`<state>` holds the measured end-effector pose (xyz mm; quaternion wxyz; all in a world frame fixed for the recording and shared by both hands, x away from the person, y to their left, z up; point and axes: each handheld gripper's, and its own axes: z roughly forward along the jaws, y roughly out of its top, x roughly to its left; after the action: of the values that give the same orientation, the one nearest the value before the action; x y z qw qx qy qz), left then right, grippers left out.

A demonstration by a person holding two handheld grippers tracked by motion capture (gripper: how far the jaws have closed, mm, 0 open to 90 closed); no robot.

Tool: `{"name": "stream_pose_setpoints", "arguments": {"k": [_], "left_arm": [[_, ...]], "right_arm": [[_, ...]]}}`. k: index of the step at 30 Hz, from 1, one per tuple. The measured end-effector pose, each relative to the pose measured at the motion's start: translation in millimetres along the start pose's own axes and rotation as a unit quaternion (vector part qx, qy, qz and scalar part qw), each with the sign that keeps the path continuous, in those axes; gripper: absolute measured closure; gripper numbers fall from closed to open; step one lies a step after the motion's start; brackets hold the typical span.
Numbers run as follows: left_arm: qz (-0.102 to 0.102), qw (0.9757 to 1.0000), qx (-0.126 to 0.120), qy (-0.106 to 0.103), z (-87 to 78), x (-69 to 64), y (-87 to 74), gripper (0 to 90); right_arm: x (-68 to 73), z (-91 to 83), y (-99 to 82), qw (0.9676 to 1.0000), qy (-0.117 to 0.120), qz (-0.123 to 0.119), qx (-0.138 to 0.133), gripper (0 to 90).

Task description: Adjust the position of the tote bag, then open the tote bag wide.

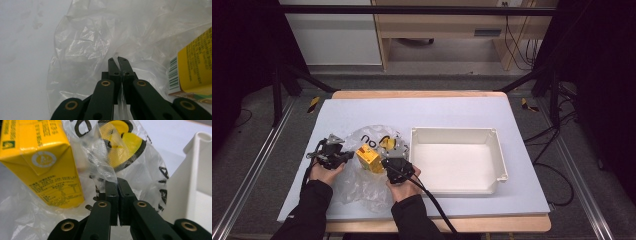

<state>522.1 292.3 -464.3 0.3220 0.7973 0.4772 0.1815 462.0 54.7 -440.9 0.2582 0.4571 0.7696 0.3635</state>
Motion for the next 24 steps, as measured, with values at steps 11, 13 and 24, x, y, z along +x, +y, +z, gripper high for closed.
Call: {"name": "stream_pose_setpoints", "arguments": {"k": [11, 13, 24], "left_arm": [[-0.025, 0.9981, -0.054, -0.014, -21.7, 7.4, -1.0, 72.9], [-0.029, 0.9970, -0.071, -0.015, -32.0, 8.9, -2.2, 68.7], [-0.039, 0.9912, -0.125, -0.022, -92.6, 3.9, -28.5, 62.3]], "right_arm": [[0.7, -9.6, -4.7, 0.9986, 0.034, -0.017, -0.038, 68.8], [-1.3, -19.2, -2.6, 0.9970, 0.049, -0.013, -0.058, 66.3], [-5.4, -65.9, -9.1, 0.9863, 0.127, -0.028, -0.101, 64.7]]}}
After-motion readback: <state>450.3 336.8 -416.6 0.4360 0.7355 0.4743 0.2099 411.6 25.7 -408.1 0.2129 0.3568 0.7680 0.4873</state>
